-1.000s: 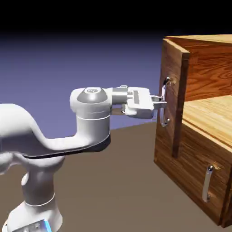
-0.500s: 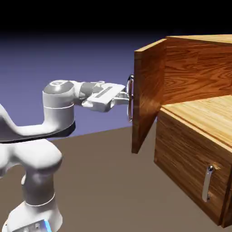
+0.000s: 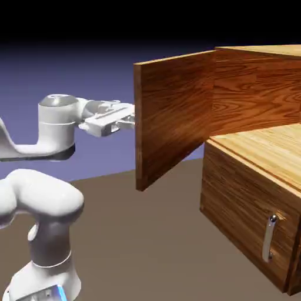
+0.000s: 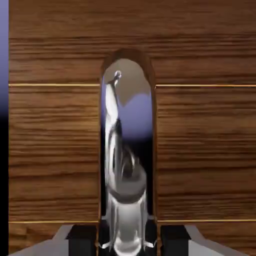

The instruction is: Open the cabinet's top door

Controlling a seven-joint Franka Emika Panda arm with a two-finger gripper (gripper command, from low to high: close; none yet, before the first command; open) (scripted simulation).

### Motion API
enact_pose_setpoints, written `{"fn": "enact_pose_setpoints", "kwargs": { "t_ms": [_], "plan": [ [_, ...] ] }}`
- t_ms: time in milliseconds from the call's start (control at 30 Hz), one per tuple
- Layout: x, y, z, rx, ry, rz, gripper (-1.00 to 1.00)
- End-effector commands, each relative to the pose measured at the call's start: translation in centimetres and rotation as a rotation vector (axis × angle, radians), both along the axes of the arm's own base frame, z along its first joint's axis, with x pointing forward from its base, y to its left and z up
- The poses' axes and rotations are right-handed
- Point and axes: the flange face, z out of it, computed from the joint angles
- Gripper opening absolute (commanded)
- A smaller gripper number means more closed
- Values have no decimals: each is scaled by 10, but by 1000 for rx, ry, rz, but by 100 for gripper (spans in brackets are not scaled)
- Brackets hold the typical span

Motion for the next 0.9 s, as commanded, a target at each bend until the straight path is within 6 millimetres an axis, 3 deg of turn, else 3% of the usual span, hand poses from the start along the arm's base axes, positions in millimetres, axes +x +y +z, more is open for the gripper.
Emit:
{"fn": "enact_pose_setpoints", "kwargs": {
  "t_ms": [0, 300, 567, 867],
  "plan": [
    [-2, 9, 0, 0, 0, -19, -100],
    [-14, 95, 0, 0, 0, -217, -100],
    [-10, 171, 0, 0, 0, -391, -100],
    [4, 234, 0, -1, 0, -537, -100]
  ]
}}
